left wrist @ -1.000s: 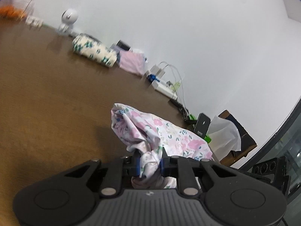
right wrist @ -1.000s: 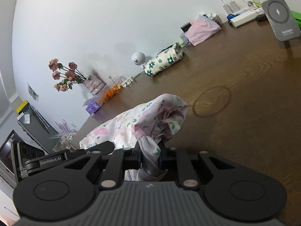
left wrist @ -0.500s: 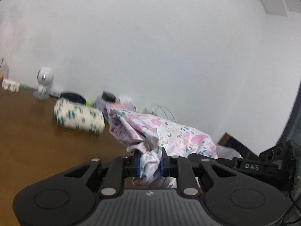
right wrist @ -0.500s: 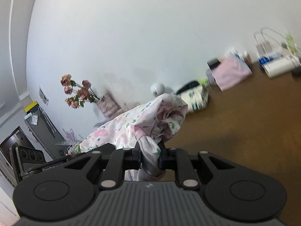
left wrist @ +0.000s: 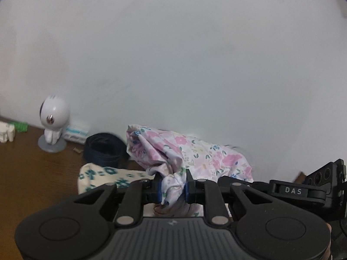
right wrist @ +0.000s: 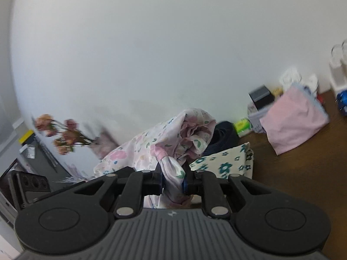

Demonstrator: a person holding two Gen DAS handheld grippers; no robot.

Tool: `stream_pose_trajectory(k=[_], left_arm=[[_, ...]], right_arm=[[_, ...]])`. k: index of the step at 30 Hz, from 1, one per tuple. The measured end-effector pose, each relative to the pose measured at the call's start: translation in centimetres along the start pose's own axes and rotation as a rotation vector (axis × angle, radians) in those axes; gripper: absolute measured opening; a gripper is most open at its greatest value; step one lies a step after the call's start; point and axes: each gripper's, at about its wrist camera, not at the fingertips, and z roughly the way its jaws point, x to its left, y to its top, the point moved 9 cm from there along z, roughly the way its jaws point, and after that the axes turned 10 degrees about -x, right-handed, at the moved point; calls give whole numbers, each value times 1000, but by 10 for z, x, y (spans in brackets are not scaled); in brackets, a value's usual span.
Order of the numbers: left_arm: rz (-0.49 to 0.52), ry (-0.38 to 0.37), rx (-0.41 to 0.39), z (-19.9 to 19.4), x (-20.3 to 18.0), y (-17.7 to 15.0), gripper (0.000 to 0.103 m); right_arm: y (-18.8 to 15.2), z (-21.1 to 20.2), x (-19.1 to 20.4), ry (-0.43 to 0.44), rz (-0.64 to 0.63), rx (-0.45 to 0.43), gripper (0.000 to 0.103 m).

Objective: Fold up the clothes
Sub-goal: 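Carry the shirt bundle with both grippers onto the floral pillow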

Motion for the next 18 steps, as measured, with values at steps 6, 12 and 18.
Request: stream_pose_trajectory(k=[6, 12, 18], left_arm=[[-55, 44, 74, 66, 62, -10, 16], [-118, 83, 93, 80, 101, -33, 40], [34, 170, -38, 41, 96, -5, 43]], right_arm=[[-19, 87, -55, -71, 70, 99, 15], [-41, 119, -76, -106, 39, 149, 23], [-10, 78, -75, -219, -173, -29, 54]])
